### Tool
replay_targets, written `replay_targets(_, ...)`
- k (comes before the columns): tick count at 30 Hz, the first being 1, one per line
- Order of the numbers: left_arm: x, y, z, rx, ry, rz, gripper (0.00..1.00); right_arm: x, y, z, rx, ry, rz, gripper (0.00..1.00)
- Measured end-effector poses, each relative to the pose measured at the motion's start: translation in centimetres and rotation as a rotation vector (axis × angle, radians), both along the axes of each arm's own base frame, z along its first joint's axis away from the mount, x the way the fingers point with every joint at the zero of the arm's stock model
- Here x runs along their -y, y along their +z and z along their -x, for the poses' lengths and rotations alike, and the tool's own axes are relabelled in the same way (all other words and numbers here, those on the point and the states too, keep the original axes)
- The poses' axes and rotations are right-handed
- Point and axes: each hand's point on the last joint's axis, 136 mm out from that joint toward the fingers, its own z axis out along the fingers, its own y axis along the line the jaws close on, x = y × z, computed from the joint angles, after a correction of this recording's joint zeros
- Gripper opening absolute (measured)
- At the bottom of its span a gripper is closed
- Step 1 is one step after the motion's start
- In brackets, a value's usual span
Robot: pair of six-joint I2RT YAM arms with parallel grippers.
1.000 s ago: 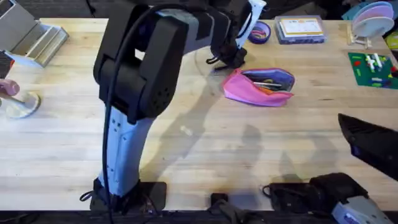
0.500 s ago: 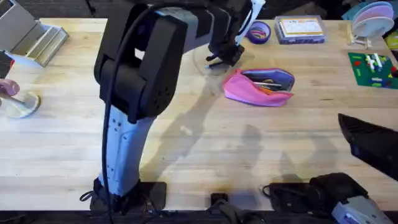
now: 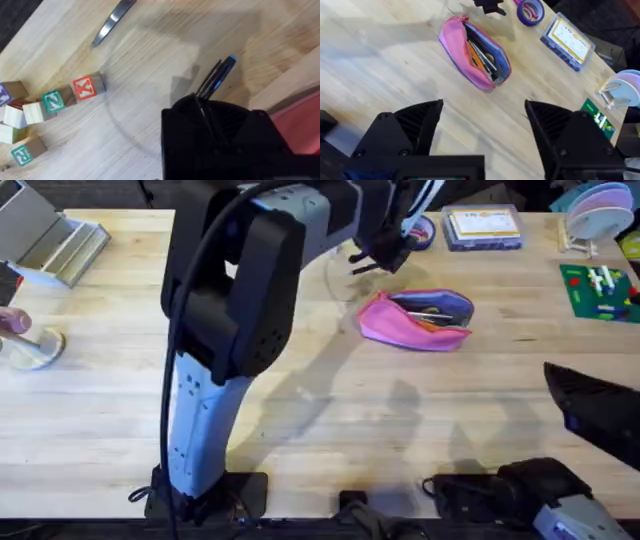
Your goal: Unzip the bag, pick up the pens from the table one at a time and place them inside, then zip the bag closed.
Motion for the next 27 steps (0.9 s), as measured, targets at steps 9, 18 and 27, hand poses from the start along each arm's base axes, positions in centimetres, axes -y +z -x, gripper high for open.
replay_targets(9,2.1,2.8,1.4,0.004,-0.042,0.002,0.043,0.0,0.0,0.0,0.000,0.000,0.000,0.998)
replay_targets(18,4.1,4.3,3.2,0.004,-0.090,0.003,0.043,0.0,0.0,0.0,0.001,0.000,0.000,0.998)
replay_targets(27,3.6,6.6,5.2,-0.012,-0.109,-0.003,0.043,0.0,0.0,0.0,0.002,0.003,0.003,0.998)
